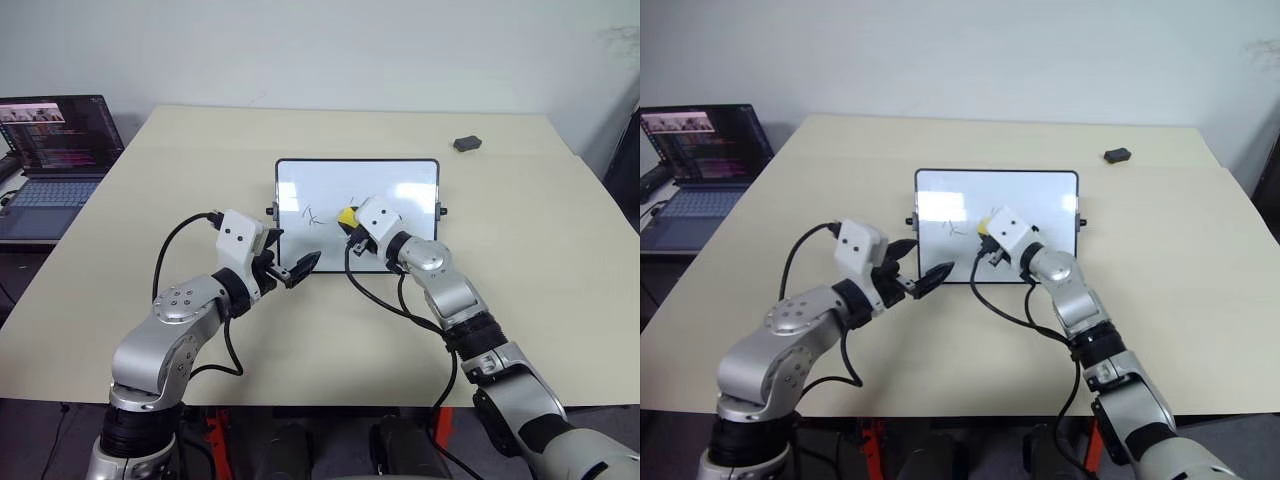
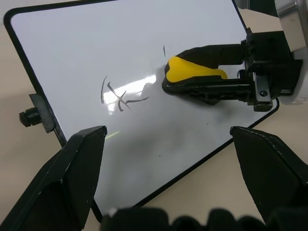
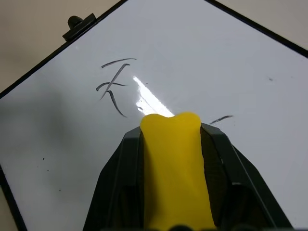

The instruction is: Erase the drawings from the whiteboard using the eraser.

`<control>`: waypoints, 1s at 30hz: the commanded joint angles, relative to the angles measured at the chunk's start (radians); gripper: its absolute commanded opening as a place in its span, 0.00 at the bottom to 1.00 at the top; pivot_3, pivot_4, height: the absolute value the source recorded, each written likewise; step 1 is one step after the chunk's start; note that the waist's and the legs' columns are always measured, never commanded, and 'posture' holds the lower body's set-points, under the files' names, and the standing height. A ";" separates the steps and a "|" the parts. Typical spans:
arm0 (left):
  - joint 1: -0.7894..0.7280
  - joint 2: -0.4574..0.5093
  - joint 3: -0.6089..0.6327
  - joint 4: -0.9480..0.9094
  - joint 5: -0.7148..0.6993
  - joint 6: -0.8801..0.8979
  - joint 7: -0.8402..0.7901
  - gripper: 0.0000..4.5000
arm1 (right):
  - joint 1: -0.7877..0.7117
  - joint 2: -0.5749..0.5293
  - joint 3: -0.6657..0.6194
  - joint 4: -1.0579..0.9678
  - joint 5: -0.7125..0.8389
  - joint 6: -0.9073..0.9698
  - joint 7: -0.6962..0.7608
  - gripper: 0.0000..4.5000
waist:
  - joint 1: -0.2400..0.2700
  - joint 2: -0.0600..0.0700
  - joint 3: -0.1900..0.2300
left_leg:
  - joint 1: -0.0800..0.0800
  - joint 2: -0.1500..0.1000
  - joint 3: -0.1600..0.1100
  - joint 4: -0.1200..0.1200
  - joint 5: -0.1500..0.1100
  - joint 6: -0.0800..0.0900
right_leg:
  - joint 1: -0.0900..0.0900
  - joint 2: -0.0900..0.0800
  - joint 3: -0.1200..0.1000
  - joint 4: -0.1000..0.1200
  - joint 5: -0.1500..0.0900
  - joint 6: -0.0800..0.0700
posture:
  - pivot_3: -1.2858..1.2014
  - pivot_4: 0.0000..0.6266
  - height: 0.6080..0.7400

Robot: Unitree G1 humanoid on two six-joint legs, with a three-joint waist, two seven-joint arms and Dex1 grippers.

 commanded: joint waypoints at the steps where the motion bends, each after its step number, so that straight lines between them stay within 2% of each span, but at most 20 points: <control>1: -0.024 0.002 0.001 -0.013 0.002 -0.026 -0.009 1.00 | 0.055 -0.039 -0.014 0.004 -0.012 0.106 0.002 0.28 | 0.000 0.000 0.000 | 0.000 0.000 0.000 0.000 0.000 0.000 | 0.000 0.000 0.000 0.000 0.000 0.000 | 0.52 0.24 1.00; 7: -0.028 0.005 -0.001 -0.008 0.003 -0.028 -0.015 1.00 | 0.063 -0.041 -0.009 -0.147 0.018 0.139 0.032 0.28 | -0.001 0.000 0.000 | -0.001 0.000 0.000 -0.001 0.000 0.000 | -0.001 0.000 0.000 -0.001 0.000 0.000 | 0.52 0.24 1.00; 14: -0.029 0.007 0.000 -0.006 0.007 -0.029 -0.021 1.00 | -0.022 -0.005 -0.019 -0.247 0.036 0.127 0.010 0.28 | -0.004 0.001 0.002 | -0.006 0.000 0.000 -0.002 0.000 0.000 | -0.006 0.000 0.000 -0.001 0.000 0.000 | 0.52 0.24 1.00; 23: -0.032 0.002 -0.007 -0.006 0.009 -0.030 -0.021 1.00 | -0.182 0.029 -0.006 0.000 -0.029 0.031 -0.119 0.28 | -0.003 0.001 0.002 | -0.022 0.000 0.001 -0.002 0.000 -0.001 | -0.023 0.000 0.000 0.000 0.000 0.000 | 0.52 0.24 1.00; 30: -0.030 -0.002 -0.006 -0.010 0.010 -0.029 -0.017 1.00 | -0.141 0.015 -0.021 0.085 -0.029 0.052 -0.134 0.28 | -0.003 0.001 0.002 | -0.021 0.000 0.001 -0.002 -0.001 -0.001 | -0.022 -0.001 0.000 0.000 0.000 0.000 | 0.52 0.24 1.00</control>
